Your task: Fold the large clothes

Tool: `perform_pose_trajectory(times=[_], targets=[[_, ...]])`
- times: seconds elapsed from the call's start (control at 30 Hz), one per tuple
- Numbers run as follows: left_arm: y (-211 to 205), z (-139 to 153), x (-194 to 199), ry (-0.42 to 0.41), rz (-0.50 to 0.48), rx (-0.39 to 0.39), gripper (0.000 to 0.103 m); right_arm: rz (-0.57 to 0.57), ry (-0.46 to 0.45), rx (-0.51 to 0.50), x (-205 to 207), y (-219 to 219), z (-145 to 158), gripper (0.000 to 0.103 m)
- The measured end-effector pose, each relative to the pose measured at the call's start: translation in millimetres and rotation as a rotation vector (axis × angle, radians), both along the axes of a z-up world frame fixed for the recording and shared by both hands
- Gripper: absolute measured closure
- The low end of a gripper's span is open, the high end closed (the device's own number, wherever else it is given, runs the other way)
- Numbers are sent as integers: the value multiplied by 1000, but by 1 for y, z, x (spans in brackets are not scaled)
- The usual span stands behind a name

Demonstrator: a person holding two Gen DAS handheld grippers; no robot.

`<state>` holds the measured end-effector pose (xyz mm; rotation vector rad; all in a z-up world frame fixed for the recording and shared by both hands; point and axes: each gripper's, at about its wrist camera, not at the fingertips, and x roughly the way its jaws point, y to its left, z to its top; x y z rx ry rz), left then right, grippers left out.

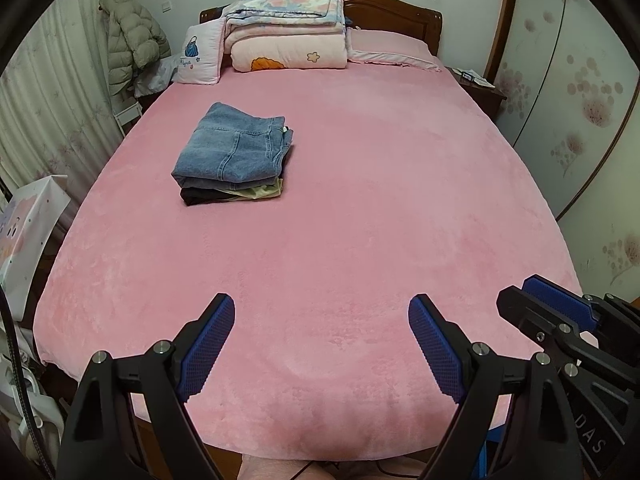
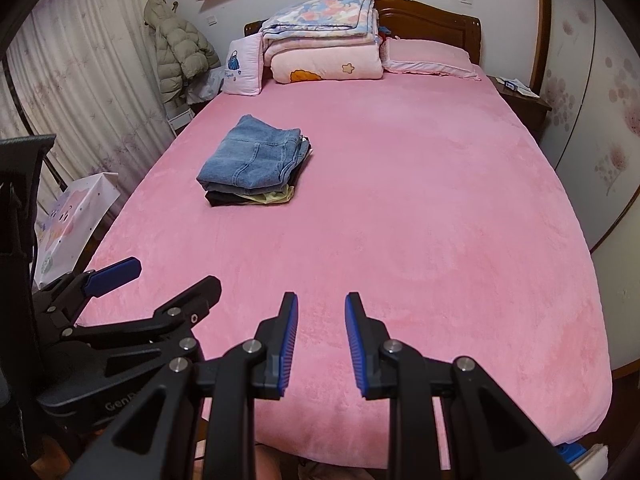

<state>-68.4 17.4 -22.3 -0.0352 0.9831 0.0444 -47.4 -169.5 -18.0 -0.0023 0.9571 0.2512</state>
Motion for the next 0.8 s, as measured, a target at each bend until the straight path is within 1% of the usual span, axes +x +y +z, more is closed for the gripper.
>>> perform_pose_trajectory(times=[0.3, 0.8], targets=[[-1, 0, 2, 7, -3, 0, 15, 2, 12, 21, 4, -6, -3, 79], [0, -1, 2, 12, -6, 1, 15, 6, 15, 24, 6, -11, -4, 79]])
